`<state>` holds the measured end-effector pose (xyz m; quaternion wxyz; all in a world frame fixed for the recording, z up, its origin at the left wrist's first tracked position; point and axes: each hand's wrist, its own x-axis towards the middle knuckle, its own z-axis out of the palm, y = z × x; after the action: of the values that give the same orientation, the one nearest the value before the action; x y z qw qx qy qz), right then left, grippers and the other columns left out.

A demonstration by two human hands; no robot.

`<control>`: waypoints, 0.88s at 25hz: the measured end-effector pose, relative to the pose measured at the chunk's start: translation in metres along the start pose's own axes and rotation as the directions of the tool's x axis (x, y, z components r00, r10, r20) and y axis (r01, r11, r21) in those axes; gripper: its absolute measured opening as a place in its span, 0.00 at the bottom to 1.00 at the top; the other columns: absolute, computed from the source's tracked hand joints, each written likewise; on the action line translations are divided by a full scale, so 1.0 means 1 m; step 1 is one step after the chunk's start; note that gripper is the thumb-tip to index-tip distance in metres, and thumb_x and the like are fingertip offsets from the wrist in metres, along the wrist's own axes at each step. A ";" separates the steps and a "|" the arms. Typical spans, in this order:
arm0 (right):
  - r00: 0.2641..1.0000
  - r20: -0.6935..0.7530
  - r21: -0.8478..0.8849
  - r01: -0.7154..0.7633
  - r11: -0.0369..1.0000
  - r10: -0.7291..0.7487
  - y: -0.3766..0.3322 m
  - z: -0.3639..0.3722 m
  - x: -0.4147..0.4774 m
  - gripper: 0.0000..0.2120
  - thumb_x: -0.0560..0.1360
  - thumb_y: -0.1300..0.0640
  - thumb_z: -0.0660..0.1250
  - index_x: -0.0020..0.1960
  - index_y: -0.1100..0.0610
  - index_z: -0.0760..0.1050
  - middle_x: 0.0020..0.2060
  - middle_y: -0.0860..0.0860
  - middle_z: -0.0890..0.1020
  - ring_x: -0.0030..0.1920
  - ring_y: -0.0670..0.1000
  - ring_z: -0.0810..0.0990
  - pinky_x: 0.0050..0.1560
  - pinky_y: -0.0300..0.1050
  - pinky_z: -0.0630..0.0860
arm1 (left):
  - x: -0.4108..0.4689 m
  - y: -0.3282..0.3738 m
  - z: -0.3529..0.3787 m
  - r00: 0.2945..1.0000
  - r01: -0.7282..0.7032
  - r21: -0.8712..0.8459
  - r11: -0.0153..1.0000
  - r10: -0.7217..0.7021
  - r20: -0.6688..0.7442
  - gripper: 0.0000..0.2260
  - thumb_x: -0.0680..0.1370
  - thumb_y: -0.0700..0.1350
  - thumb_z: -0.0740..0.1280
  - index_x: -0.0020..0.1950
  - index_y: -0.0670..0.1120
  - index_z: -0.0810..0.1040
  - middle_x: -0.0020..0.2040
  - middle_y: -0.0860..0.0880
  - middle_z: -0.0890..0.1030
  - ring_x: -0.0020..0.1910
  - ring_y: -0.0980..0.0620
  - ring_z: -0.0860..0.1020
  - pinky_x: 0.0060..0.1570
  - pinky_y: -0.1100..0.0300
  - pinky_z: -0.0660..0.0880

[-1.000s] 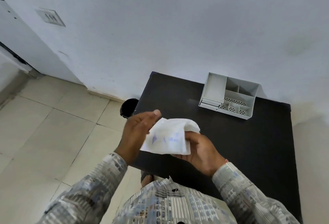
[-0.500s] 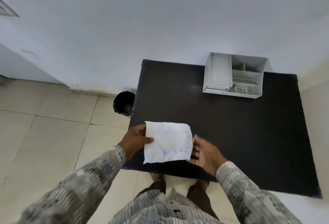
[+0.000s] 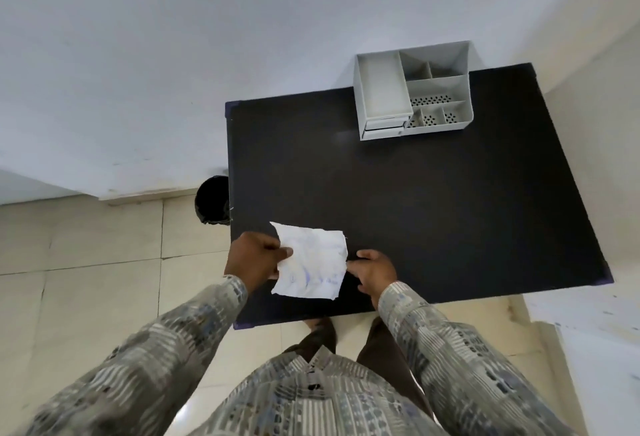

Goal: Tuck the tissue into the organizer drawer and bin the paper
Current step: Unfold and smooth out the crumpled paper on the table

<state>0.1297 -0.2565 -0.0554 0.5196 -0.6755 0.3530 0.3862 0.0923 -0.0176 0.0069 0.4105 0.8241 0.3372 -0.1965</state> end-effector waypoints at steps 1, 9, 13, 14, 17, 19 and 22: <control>1.000 0.003 0.004 -0.008 1.000 0.008 0.002 0.000 0.003 0.18 0.76 0.60 0.76 0.63 0.53 0.78 0.55 0.59 0.86 0.44 0.53 0.82 0.41 0.47 0.79 | -0.006 -0.001 0.000 0.998 0.057 -0.128 0.990 -0.058 -0.001 0.09 0.74 0.43 0.80 0.35 0.42 0.86 0.34 0.44 0.88 0.35 0.45 0.89 0.35 0.49 0.88; 0.997 -0.070 -0.038 0.039 0.999 -0.041 0.018 -0.001 0.016 0.07 0.76 0.59 0.75 0.52 0.54 0.83 0.50 0.57 0.87 0.48 0.55 0.84 0.56 0.56 0.84 | -0.025 -0.004 0.001 0.999 -0.005 -0.144 0.990 -0.003 -0.053 0.08 0.75 0.45 0.79 0.37 0.46 0.87 0.33 0.46 0.88 0.32 0.44 0.88 0.37 0.45 0.88; 0.994 -0.081 -0.095 0.066 0.993 -0.073 0.021 0.002 0.022 0.13 0.75 0.61 0.74 0.59 0.59 0.83 0.54 0.60 0.87 0.57 0.61 0.85 0.69 0.63 0.79 | -0.020 0.001 0.008 0.988 -0.056 0.019 0.998 0.058 -0.140 0.06 0.75 0.47 0.77 0.43 0.44 0.88 0.38 0.45 0.88 0.41 0.41 0.87 0.49 0.46 0.86; 0.994 -0.090 -0.089 0.057 0.994 -0.065 0.021 0.002 0.021 0.14 0.74 0.61 0.74 0.60 0.58 0.83 0.56 0.61 0.87 0.60 0.62 0.85 0.68 0.63 0.79 | -0.018 0.002 0.010 0.986 -0.064 0.034 0.997 0.069 -0.154 0.07 0.75 0.47 0.77 0.46 0.44 0.89 0.39 0.45 0.89 0.43 0.41 0.87 0.52 0.46 0.85; 0.990 -0.120 -0.082 0.058 0.995 -0.068 0.011 0.004 0.022 0.17 0.74 0.60 0.74 0.63 0.56 0.82 0.59 0.59 0.87 0.59 0.61 0.86 0.65 0.60 0.81 | -0.011 -0.002 0.014 0.983 -0.025 0.034 0.999 0.031 -0.179 0.09 0.75 0.47 0.77 0.51 0.44 0.90 0.49 0.44 0.90 0.51 0.40 0.87 0.58 0.47 0.83; 0.984 -0.151 -0.146 0.076 0.986 -0.098 0.009 0.005 0.019 0.19 0.75 0.59 0.74 0.65 0.56 0.82 0.61 0.57 0.86 0.60 0.59 0.85 0.67 0.56 0.81 | -0.007 -0.013 0.015 0.983 0.018 0.095 0.995 0.000 -0.184 0.09 0.76 0.48 0.77 0.51 0.45 0.89 0.53 0.44 0.90 0.55 0.39 0.85 0.61 0.50 0.81; 0.963 -0.213 -0.289 0.100 0.952 -0.166 -0.003 0.002 0.022 0.19 0.76 0.56 0.71 0.67 0.57 0.82 0.65 0.55 0.85 0.66 0.57 0.82 0.69 0.47 0.76 | 0.006 -0.033 0.016 0.987 0.141 0.102 0.985 -0.132 -0.087 0.15 0.74 0.56 0.77 0.47 0.44 0.87 0.49 0.43 0.88 0.50 0.38 0.85 0.54 0.50 0.82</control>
<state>0.1416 -0.2553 -0.0737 0.4001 -0.8044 0.3080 0.3128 0.0720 -0.0136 -0.0239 0.3371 0.8272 0.3981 -0.2089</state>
